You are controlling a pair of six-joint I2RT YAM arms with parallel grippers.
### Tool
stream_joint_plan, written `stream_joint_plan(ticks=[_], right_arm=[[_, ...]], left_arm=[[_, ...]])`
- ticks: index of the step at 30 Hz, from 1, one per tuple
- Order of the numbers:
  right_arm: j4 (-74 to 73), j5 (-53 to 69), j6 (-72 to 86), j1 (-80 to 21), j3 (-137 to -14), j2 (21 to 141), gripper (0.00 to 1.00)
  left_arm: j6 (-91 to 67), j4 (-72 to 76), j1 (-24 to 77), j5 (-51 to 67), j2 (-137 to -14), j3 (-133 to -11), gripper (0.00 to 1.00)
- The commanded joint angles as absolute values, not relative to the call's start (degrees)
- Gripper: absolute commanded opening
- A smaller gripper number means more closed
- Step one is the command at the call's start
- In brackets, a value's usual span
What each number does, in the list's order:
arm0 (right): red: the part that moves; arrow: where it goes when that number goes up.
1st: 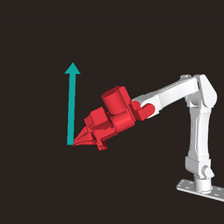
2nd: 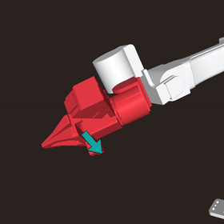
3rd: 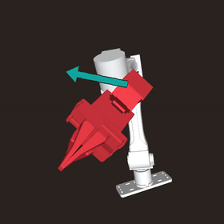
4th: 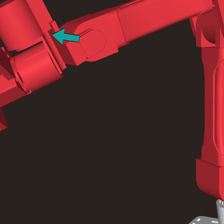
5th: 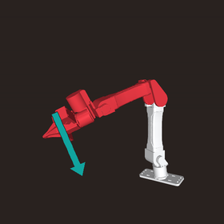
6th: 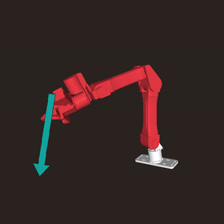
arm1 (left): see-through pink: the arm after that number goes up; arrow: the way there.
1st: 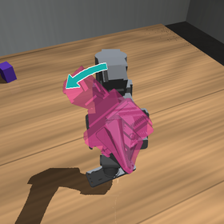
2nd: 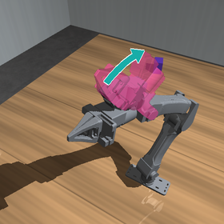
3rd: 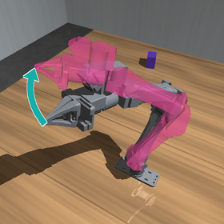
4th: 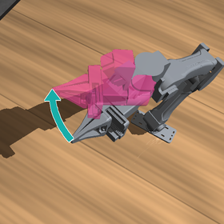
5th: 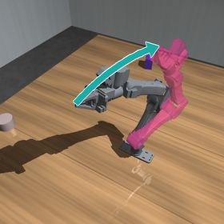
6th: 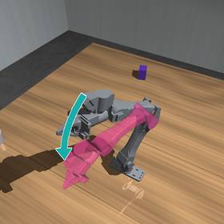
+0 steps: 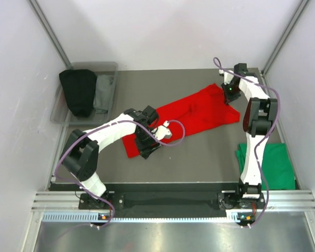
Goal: Fold and stack the t-shirts
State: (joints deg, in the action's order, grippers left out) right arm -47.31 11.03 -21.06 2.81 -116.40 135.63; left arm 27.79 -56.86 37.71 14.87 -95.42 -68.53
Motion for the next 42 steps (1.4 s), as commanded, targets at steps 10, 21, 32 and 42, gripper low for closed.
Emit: stream_joint_plan(ticks=[10, 21, 32, 42], right_arm=[[-35.25, -5.35, -30.23, -5.97, -132.35, 145.97, 0.08], [-10.32, -15.28, -33.75, -9.49, -137.11, 151.78, 0.25], [-4.57, -20.31, -29.97, -10.02, -119.11, 129.07, 0.63], [-12.12, -12.57, -23.47, -9.93, -90.55, 100.22, 0.63]], left_arm=[[26.46, -53.26, 40.17, 7.56, -93.51, -65.13, 0.59], [24.35, -48.17, 40.25, 0.97, -91.85, -61.44, 0.62], [24.09, -47.37, 40.25, 1.39, -94.04, -62.48, 0.64], [24.26, -47.12, 41.75, 6.6, -97.9, -63.2, 0.6]])
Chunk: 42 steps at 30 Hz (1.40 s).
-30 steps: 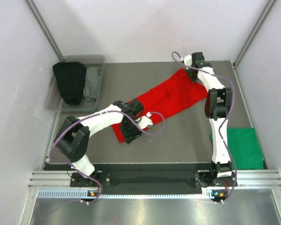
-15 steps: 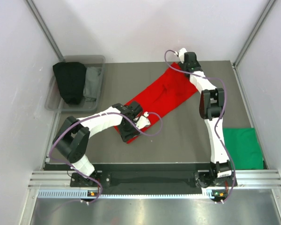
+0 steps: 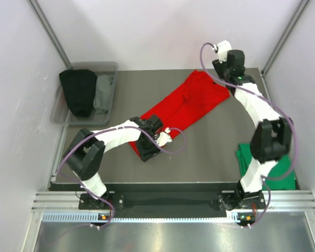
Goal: Fold and stack the t-shirts
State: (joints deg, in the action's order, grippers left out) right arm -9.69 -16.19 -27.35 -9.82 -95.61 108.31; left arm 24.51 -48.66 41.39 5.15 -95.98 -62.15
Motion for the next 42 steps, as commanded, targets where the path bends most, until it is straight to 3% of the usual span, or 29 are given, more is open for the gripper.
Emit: stream_joint_plan(ticks=[1, 5, 7, 9, 11, 24, 32, 38, 42], right_arm=[[-12.82, -11.35, -22.6, -9.93, -87.31, 98.02, 0.63], [-17.65, -9.76, -21.45, -9.93, -81.57, 86.78, 0.63], [-18.37, -9.84, -22.06, -9.84, -78.51, 83.69, 0.64], [-18.55, -10.63, -22.93, -9.67, -76.56, 80.08, 0.64], [-18.72, -10.98, -23.29, -9.05, -74.36, 78.75, 0.64], [-22.93, -5.64, -18.29, -6.94, -73.21, 84.99, 0.62], [-23.56, 1.67, -12.84, -6.59, -70.23, 84.81, 0.64], [-26.09, 4.22, -10.9, -5.36, -79.0, 99.8, 0.61], [-29.7, 4.22, -10.72, -4.48, -91.28, 110.37, 0.59]], left_arm=[[24.34, -46.76, 41.75, 6.07, -99.3, -63.19, 0.59], [24.0, -46.58, 41.84, 7.2, -102.12, -63.81, 0.55], [23.82, -47.28, 42.27, 8.17, -103.0, -64.42, 0.41], [23.29, -47.9, 43.32, 9.22, -104.32, -65.47, 0.18], [23.12, -49.3, 44.73, 10.19, -105.29, -66.88, 0.0], [22.85, -57.21, 62.3, 16.79, -111.62, -76.02, 0.0], [22.15, -56.43, 66.36, 16.25, -106.52, -72.95, 0.0], [22.24, -57.3, 66.8, 18.63, -110.83, -77.34, 0.0], [22.06, -57.13, 66.97, 19.33, -111.97, -78.31, 0.0]])
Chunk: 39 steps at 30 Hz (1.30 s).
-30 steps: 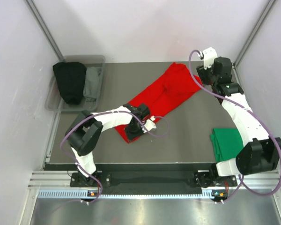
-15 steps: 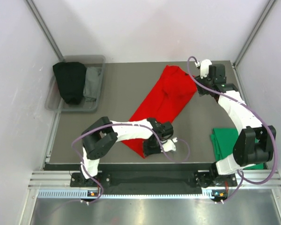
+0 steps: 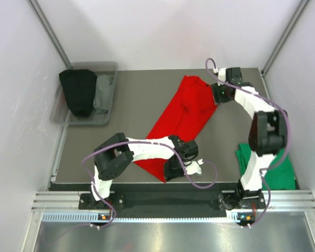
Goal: Fold and stack the t-shirts
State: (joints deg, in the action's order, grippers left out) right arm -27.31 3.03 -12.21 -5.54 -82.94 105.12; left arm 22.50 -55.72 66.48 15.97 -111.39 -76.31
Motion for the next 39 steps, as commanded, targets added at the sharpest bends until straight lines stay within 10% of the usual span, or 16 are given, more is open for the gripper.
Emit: stream_joint_plan(ticks=[1, 20, 31, 39], right_arm=[[-31.36, 4.13, -10.64, -4.13, -93.41, 114.31, 0.59], [-40.69, 5.71, -9.4, -2.02, -122.42, 137.81, 0.42], [-43.94, 5.62, -11.25, -2.29, -130.16, 145.97, 0.06], [-40.18, 3.17, -13.18, -3.43, -135.96, 149.85, 0.06]], left_arm=[[22.06, -57.04, 67.06, 19.6, -111.89, -78.4, 0.0], [21.88, -57.04, 67.41, 21.88, -112.67, -79.89, 0.0], [22.15, -57.13, 67.59, 22.15, -113.91, -81.74, 0.0], [22.15, -57.48, 67.68, 22.77, -116.19, -87.88, 0.0]])
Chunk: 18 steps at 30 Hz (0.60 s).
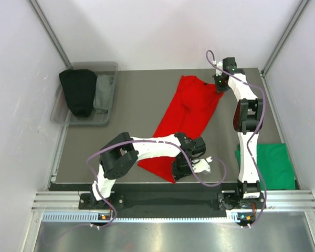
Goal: Fold and stack the t-shirts
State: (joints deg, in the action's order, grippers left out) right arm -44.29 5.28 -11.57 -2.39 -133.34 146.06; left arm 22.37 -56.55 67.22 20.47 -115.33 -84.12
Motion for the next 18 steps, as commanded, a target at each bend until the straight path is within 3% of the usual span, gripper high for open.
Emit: stream_joint_plan(ticks=[1, 10, 13, 16, 17, 18], right_arm=[[-39.56, 2.73, -13.62, -3.6, -136.4, 150.11, 0.06], [-31.03, -1.13, -14.59, -4.83, -138.87, 152.05, 0.06], [-28.31, -1.41, -14.77, -5.01, -139.05, 151.26, 0.01], [-24.35, -2.81, -14.68, -5.1, -139.04, 151.08, 0.0], [-22.87, -2.73, -14.76, -5.27, -139.13, 151.0, 0.0], [-22.16, -2.64, -14.68, -5.45, -139.13, 151.0, 0.0]], left_arm=[[22.41, -57.83, 67.76, 22.85, -116.71, -88.67, 0.0], [23.12, -58.18, 67.76, 23.55, -123.66, -97.81, 0.0], [22.76, -57.66, 67.76, 23.82, -125.85, -100.54, 0.0], [22.94, -56.96, 67.85, 23.65, -126.48, -102.04, 0.22], [22.33, -56.0, 67.85, 23.03, -125.6, -101.95, 0.37], [22.32, -53.99, 67.85, 22.68, -124.9, -101.69, 0.43]])
